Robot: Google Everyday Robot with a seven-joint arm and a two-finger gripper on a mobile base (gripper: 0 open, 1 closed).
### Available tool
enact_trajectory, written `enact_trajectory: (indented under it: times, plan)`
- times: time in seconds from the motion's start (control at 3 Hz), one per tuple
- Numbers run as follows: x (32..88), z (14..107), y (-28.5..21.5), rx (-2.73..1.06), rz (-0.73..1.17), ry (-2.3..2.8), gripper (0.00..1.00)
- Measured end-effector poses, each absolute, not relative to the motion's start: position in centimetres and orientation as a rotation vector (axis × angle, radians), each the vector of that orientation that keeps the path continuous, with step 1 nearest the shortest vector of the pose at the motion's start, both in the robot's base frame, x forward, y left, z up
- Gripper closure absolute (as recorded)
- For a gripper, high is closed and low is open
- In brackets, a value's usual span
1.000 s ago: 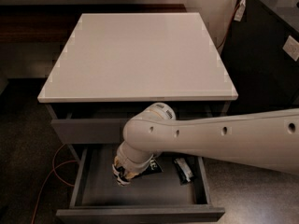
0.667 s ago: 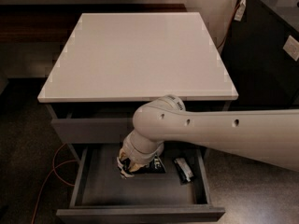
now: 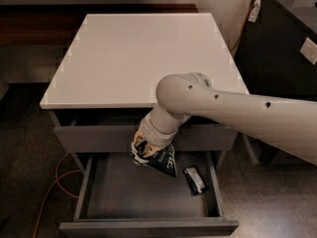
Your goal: Pick blue chip bag from middle drawer and place on counter
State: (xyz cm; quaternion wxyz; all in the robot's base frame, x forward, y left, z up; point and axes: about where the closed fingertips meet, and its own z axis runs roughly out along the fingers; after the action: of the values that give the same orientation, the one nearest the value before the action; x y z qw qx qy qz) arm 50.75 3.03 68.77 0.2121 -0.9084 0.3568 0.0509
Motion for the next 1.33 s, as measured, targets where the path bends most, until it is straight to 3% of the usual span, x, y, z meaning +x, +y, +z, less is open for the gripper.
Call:
enact_trajectory:
  times: [0.67,1.33]
  plan:
    - [50.1,70.1,3.2,-2.470,0.192,1.048,1.00]
    - [47.6,77.7,6.8,-2.415,0.329,1.103,1.00]
